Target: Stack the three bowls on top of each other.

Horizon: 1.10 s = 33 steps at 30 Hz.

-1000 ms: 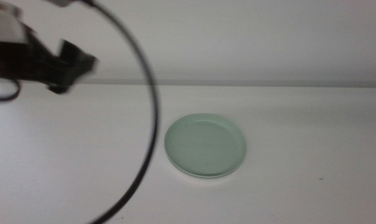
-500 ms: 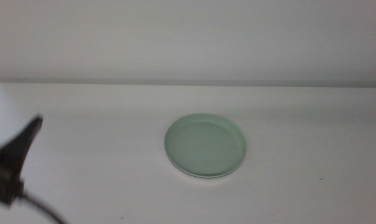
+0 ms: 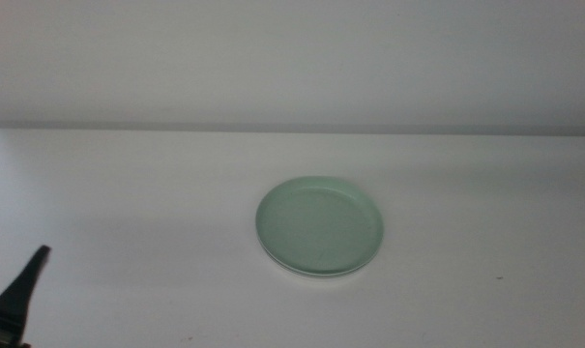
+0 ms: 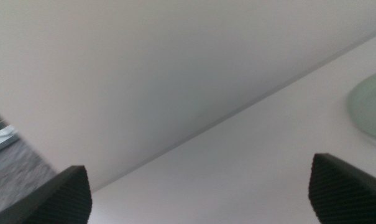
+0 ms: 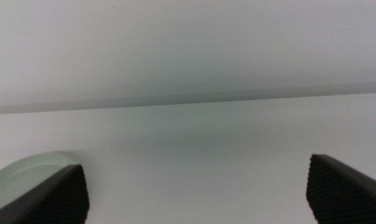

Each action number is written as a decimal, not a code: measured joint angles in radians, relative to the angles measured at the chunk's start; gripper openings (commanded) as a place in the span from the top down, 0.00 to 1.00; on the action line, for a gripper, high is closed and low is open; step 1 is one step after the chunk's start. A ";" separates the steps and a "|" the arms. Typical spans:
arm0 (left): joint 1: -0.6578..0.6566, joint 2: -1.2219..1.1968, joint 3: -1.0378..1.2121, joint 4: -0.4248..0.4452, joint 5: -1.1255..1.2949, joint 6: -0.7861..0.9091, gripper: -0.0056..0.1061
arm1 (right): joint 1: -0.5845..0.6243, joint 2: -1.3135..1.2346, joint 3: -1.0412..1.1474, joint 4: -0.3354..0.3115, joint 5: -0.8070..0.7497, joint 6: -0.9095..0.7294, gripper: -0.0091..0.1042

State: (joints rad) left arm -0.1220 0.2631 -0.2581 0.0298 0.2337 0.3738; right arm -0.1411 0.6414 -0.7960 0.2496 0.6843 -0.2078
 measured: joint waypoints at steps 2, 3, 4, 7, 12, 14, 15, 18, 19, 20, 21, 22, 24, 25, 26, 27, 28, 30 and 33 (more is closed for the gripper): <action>0.049 -0.029 0.024 0.000 -0.005 0.000 0.11 | 0.000 -0.027 0.049 0.013 -0.052 0.000 0.10; 0.069 -0.045 0.034 0.000 -0.005 0.000 0.11 | 0.000 -0.051 0.090 0.025 -0.101 0.000 0.10; 0.091 -0.068 0.048 0.000 -0.007 0.000 0.11 | 0.000 -0.081 0.137 0.029 -0.141 0.000 0.10; 0.140 -0.131 0.097 0.002 -0.009 0.000 0.11 | 0.000 -0.198 0.285 0.034 -0.196 0.000 0.10; 0.167 -0.199 0.152 0.002 0.001 0.000 0.11 | 0.000 -0.389 0.444 0.034 -0.178 0.000 0.10; 0.171 -0.204 0.167 0.000 0.001 0.000 0.11 | 0.000 -0.464 0.504 0.032 -0.175 0.000 0.10; 0.171 -0.205 0.176 0.000 0.001 0.000 0.11 | 0.000 -0.501 0.533 0.032 -0.170 0.000 0.10; 0.171 -0.226 0.212 -0.002 -0.003 0.000 0.11 | 0.000 -0.599 0.607 0.028 -0.174 0.000 0.10; 0.171 -0.240 0.228 -0.002 -0.003 0.000 0.11 | 0.000 -0.620 0.632 0.026 -0.194 0.000 0.10; 0.171 -0.249 0.241 -0.002 -0.003 0.000 0.11 | 0.000 -0.630 0.654 0.017 -0.229 0.000 0.10; 0.171 -0.254 0.249 -0.002 -0.002 0.000 0.11 | 0.000 -0.634 0.669 0.003 -0.260 0.000 0.10; 0.171 -0.254 0.253 -0.008 0.001 0.000 0.11 | 0.000 -0.635 0.685 -0.021 -0.300 0.000 0.10; 0.171 -0.254 0.255 -0.030 0.022 0.000 0.11 | 0.000 -0.637 0.705 -0.076 -0.373 0.000 0.10; 0.171 -0.255 0.255 -0.043 0.031 0.000 0.11 | 0.000 -0.638 0.717 -0.108 -0.407 0.000 0.10; 0.171 -0.257 0.255 -0.061 0.039 0.000 0.11 | 0.000 -0.638 0.730 -0.136 -0.434 0.000 0.10; 0.171 -0.257 0.255 -0.073 0.039 0.000 0.11 | 0.000 -0.638 0.745 -0.155 -0.452 0.000 0.10; 0.171 -0.259 0.255 -0.081 0.041 0.000 0.11 | 0.000 -0.638 0.761 -0.169 -0.466 0.000 0.10; 0.171 -0.259 0.255 -0.091 0.043 0.000 0.11 | 0.000 -0.638 0.784 -0.180 -0.471 0.000 0.10; 0.171 -0.259 0.255 -0.095 0.043 0.000 0.11 | 0.000 -0.638 0.789 -0.194 -0.445 0.000 0.10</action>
State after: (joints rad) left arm 0.0492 0.0040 -0.0029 -0.0653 0.2767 0.3738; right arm -0.1411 0.0029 -0.0066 0.0555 0.2393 -0.2078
